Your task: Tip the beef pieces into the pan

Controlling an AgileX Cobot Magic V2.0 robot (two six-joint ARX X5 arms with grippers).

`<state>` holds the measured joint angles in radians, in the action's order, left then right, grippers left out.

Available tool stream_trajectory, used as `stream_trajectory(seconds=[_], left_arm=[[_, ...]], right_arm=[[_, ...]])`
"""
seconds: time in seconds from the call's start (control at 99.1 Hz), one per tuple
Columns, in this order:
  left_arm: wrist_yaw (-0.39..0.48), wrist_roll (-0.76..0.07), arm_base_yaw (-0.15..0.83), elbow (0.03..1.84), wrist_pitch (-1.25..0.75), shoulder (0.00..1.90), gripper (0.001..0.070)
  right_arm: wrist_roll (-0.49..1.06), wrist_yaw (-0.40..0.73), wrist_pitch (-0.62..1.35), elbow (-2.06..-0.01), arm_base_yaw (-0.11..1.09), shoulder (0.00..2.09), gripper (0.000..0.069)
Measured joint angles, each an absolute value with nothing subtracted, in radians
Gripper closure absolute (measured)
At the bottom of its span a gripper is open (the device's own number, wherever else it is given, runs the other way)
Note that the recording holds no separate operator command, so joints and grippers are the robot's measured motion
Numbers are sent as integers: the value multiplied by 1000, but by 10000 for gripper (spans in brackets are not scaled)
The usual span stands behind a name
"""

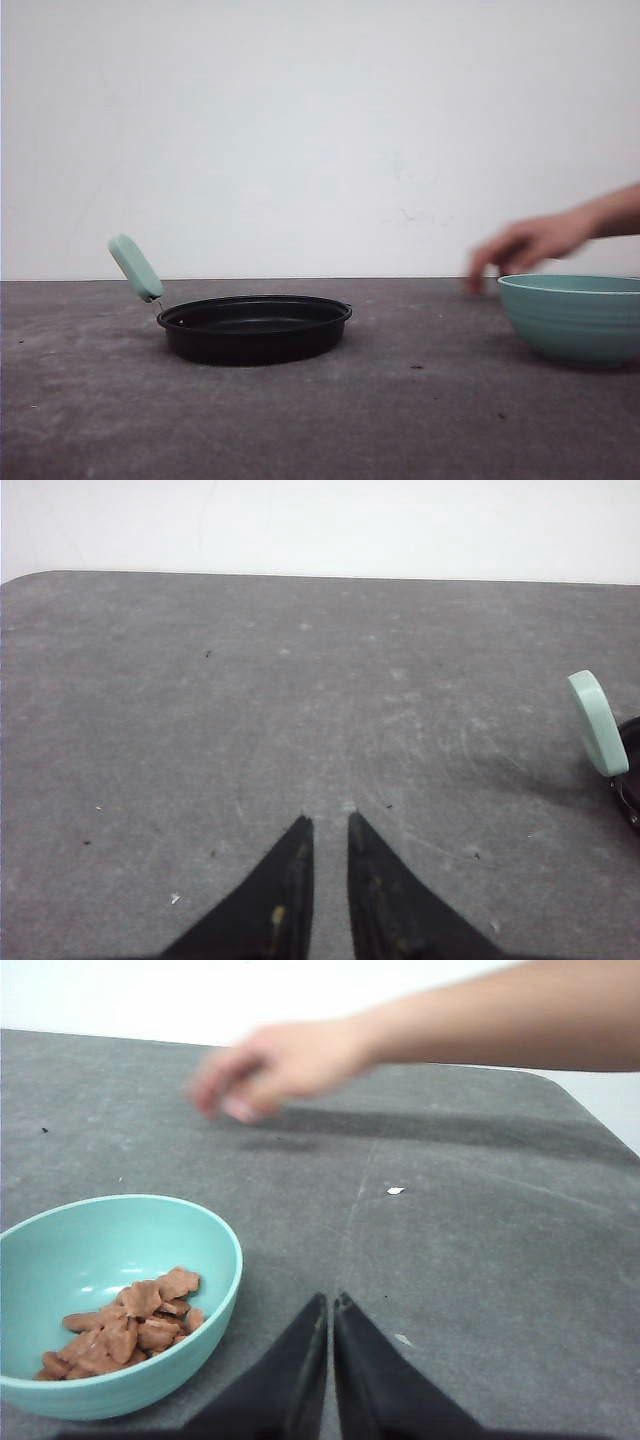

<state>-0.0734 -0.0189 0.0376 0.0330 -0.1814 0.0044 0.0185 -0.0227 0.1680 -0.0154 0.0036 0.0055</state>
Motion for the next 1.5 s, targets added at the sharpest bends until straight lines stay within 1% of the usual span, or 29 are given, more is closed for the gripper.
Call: stream_trajectory(seconds=[1.11, 1.221, 1.312, 1.504], left_arm=[[-73, -19, 38, 33, -182, 4, 673], [-73, -21, 38, 33, -181, 4, 673], [-68, -59, 38, 33, -182, 4, 673], [-61, -220, 38, 33, -182, 4, 673]], right_arm=[[18, -26, 168, -15, 4, 6, 684], [-8, -31, 168, -15, 4, 6, 684], [-74, -34, 168, -15, 4, 6, 684], [-327, -34, 168, -15, 4, 5, 684]])
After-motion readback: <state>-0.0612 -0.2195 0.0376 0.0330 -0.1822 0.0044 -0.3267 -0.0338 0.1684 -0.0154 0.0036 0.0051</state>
